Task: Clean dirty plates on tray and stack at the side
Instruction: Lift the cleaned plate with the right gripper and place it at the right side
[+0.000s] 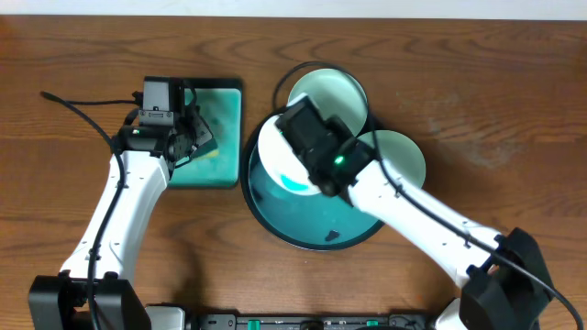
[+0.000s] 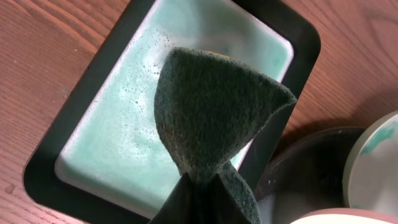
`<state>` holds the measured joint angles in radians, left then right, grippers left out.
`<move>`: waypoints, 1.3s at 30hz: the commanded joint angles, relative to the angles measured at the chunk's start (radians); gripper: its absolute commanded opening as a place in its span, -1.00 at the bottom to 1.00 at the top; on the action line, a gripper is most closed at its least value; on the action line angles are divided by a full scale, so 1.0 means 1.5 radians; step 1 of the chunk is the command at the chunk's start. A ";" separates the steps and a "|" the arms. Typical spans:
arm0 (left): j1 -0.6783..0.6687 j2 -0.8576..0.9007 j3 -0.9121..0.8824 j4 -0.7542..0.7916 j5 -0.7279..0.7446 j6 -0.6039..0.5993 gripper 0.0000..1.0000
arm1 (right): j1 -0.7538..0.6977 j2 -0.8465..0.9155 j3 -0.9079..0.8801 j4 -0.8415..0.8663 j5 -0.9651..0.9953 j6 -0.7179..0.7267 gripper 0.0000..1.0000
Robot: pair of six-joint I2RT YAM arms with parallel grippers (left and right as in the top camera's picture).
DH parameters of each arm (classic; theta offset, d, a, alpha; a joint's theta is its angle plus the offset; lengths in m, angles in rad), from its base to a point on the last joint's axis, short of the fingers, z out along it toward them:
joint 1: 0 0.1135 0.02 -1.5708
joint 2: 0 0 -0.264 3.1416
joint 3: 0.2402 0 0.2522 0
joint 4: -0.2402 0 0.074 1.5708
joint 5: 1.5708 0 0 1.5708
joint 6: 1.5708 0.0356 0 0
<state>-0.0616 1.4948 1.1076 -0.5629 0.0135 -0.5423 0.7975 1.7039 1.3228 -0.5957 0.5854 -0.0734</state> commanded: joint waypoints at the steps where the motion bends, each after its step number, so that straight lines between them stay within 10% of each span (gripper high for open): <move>1: 0.001 0.000 0.001 -0.001 -0.004 0.013 -0.86 | 0.049 -0.017 0.006 0.036 0.198 -0.158 -0.98; 21: 0.001 0.000 0.001 -0.005 -0.004 0.012 -0.86 | 0.132 -0.017 0.006 0.245 0.374 -0.518 -0.98; 39: 0.001 0.000 0.001 -0.005 -0.004 0.012 -0.85 | -0.047 -0.018 0.006 0.111 -0.045 -0.043 -0.98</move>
<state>-0.0616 1.4948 1.1076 -0.5720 0.0135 -0.5415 0.8101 1.7004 1.3235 -0.4480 0.7326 -0.3706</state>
